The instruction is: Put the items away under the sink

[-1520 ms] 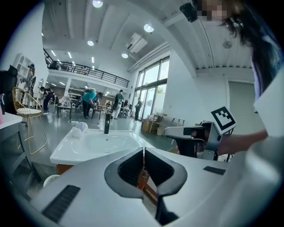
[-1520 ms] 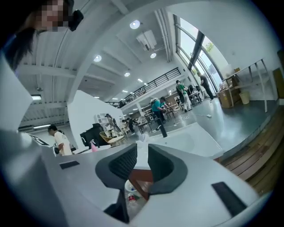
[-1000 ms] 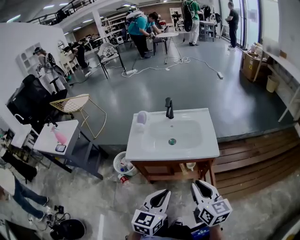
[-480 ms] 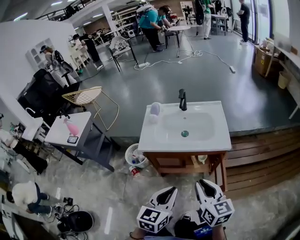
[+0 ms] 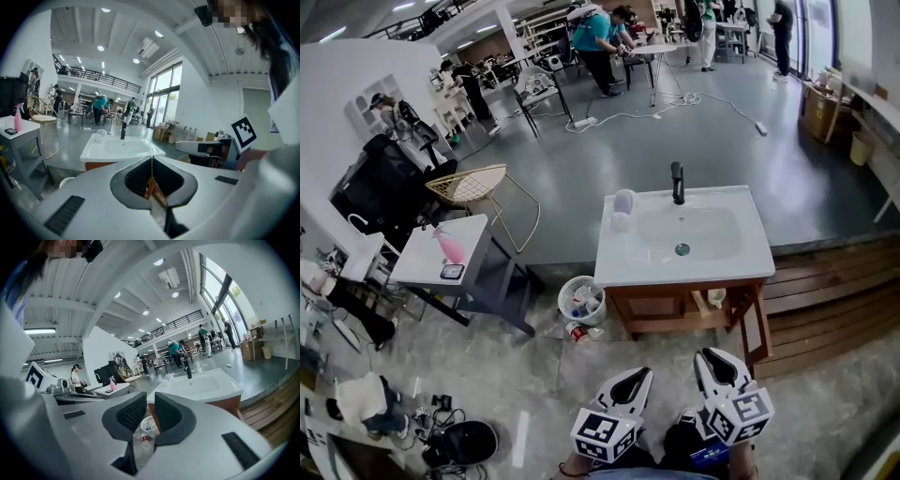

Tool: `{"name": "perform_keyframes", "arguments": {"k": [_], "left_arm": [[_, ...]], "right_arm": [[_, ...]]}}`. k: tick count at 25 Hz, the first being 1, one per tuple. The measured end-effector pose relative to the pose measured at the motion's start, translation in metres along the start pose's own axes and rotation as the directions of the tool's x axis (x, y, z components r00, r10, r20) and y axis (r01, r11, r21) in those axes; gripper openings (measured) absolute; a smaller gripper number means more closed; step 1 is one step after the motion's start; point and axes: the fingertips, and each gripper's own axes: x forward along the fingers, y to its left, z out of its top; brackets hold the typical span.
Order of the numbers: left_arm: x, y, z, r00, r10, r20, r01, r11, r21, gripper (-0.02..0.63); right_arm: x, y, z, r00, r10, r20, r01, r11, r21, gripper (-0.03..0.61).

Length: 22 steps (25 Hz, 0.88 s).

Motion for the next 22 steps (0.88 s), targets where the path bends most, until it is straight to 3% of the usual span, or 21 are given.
{"name": "perform_keyframes", "arguments": {"k": [11, 22], "left_arm": [[-0.080, 0.014, -0.013, 0.996, -0.078, 0.042, 0.078, 0.997, 0.024, 0.020], [-0.123, 0.002, -0.026, 0.988, -0.149, 0.049, 0.146, 0.987, 0.068, 0.020]], "right_arm": [[-0.033, 0.091, -0.025, 0.998, -0.064, 0.012, 0.065, 0.998, -0.024, 0.058], [-0.061, 0.137, -0.037, 0.994, -0.103, 0.037, 0.105, 0.993, -0.052, 0.041]]}}
